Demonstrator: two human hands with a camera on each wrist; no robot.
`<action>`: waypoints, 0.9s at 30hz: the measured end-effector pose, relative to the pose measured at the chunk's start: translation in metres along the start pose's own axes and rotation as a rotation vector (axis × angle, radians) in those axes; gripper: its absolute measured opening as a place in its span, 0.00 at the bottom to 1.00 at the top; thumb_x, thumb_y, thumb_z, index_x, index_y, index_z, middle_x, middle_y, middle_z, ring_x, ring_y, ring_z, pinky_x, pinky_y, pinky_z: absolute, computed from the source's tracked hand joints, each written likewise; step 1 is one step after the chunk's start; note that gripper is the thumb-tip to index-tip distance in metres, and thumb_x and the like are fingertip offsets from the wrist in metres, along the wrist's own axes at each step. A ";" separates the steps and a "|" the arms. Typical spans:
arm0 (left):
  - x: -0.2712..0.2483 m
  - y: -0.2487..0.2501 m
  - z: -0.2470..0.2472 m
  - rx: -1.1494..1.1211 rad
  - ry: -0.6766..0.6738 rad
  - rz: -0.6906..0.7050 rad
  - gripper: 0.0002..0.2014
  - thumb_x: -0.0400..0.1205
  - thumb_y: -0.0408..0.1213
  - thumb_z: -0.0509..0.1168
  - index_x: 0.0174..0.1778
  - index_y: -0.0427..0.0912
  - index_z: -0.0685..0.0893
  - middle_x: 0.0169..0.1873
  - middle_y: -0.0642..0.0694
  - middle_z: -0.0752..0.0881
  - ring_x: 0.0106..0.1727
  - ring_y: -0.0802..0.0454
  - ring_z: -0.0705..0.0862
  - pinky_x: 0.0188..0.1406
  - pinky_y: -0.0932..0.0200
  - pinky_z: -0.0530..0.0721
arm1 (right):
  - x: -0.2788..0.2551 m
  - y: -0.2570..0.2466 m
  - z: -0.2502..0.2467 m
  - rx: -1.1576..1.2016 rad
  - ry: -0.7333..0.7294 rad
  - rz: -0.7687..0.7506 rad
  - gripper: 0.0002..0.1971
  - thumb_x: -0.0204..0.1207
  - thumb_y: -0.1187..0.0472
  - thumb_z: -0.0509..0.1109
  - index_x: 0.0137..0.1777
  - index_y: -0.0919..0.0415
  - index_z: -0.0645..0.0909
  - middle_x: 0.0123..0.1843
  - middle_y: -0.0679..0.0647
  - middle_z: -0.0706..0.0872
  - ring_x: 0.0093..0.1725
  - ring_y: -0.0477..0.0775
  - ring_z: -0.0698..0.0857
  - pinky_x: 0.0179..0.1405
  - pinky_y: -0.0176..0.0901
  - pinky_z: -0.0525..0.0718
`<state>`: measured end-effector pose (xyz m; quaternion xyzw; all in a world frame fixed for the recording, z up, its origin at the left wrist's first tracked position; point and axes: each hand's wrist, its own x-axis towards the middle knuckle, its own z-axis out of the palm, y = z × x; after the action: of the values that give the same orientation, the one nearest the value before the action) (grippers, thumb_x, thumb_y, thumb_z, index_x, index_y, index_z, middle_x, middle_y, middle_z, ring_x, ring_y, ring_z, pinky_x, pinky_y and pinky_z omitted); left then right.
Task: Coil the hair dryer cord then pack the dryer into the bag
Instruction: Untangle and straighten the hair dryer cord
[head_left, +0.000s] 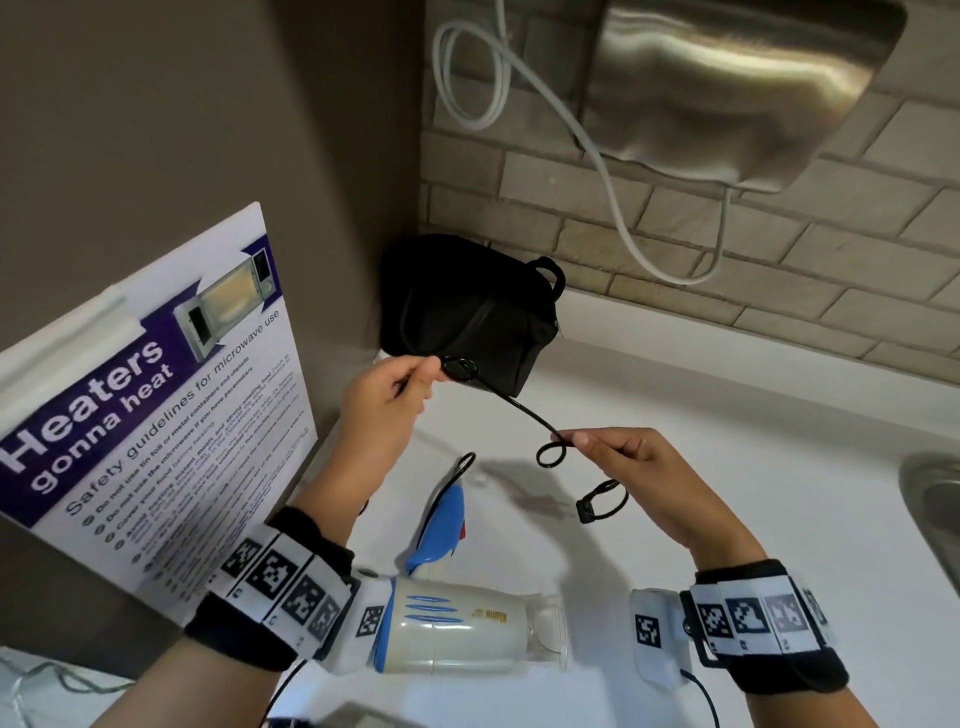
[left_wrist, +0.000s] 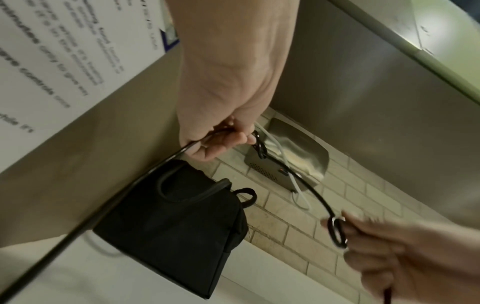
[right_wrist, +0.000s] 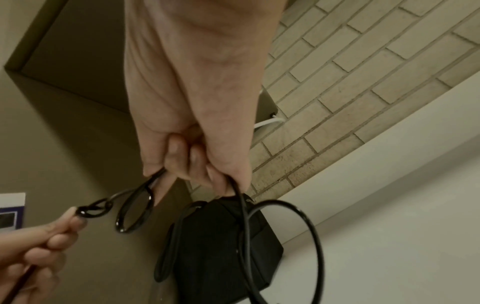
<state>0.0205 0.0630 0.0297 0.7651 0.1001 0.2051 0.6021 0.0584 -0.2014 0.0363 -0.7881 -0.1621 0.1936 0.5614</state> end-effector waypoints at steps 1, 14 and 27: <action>0.001 -0.001 -0.001 -0.014 0.012 -0.021 0.11 0.84 0.46 0.62 0.38 0.55 0.87 0.31 0.53 0.81 0.31 0.67 0.79 0.39 0.71 0.79 | 0.001 0.002 0.000 0.012 0.021 0.015 0.11 0.81 0.55 0.67 0.56 0.53 0.89 0.57 0.42 0.91 0.63 0.31 0.82 0.60 0.26 0.74; 0.013 -0.008 -0.027 -0.210 0.189 -0.090 0.12 0.85 0.44 0.61 0.40 0.50 0.87 0.29 0.51 0.77 0.29 0.59 0.71 0.35 0.67 0.73 | 0.021 0.043 -0.005 -0.182 0.314 0.161 0.12 0.82 0.57 0.67 0.44 0.59 0.91 0.16 0.41 0.80 0.16 0.41 0.76 0.21 0.22 0.67; 0.013 -0.018 -0.033 -0.251 0.150 -0.107 0.13 0.86 0.41 0.59 0.38 0.49 0.85 0.30 0.55 0.80 0.31 0.59 0.72 0.40 0.64 0.74 | 0.040 0.083 -0.025 -0.578 0.260 0.273 0.14 0.81 0.58 0.66 0.36 0.58 0.88 0.35 0.51 0.88 0.29 0.45 0.78 0.27 0.34 0.71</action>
<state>0.0194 0.1020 0.0215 0.6600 0.1589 0.2402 0.6938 0.1083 -0.2296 -0.0395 -0.9471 -0.0303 0.1108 0.2995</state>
